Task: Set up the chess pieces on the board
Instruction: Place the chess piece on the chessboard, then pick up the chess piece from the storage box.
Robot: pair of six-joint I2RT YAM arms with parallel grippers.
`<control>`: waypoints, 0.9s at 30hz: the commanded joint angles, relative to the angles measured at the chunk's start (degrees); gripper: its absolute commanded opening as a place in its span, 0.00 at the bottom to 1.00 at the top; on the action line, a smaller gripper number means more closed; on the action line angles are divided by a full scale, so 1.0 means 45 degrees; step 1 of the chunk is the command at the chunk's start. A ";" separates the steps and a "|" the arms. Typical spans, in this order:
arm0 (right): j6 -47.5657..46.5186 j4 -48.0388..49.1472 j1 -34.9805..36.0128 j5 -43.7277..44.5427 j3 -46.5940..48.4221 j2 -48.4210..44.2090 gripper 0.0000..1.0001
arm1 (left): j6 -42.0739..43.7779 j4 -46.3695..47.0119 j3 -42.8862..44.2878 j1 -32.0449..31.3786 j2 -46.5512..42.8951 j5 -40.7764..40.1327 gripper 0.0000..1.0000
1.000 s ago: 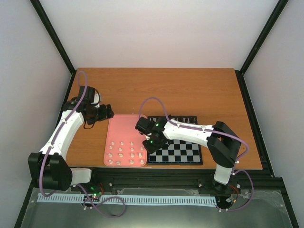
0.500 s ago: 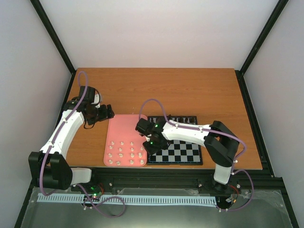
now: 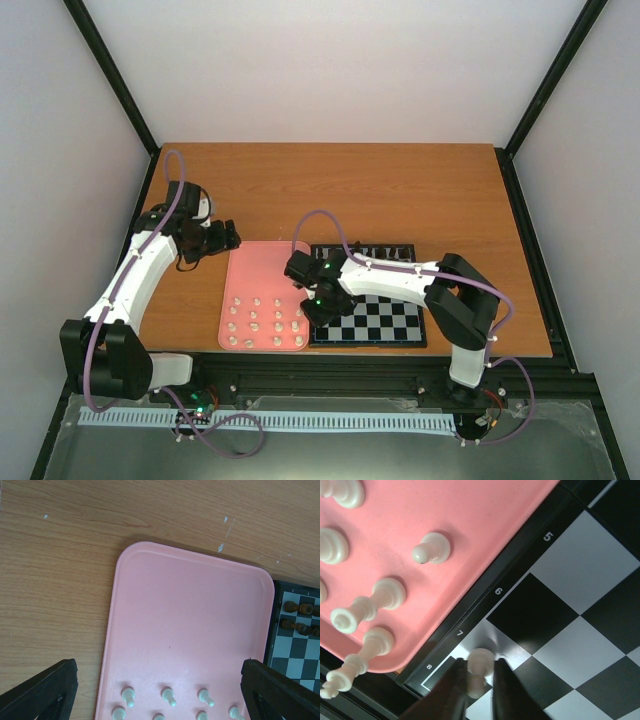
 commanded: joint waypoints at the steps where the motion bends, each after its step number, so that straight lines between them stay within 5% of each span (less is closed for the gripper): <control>1: -0.0008 0.0002 0.0091 0.0124 -0.0035 0.0212 0.22 | -0.0165 0.0264 0.0008 0.0039 -0.0013 0.0084 1.00; 9: 0.0009 -0.0178 0.0096 0.0351 0.0427 -0.0434 0.44 | -0.0140 0.0225 -0.0012 0.0036 -0.0028 0.0064 1.00; 27: -0.0841 -0.0872 0.0080 0.0454 0.3801 0.2111 0.40 | -0.0089 0.0122 0.0118 0.0035 -0.0019 0.0070 1.00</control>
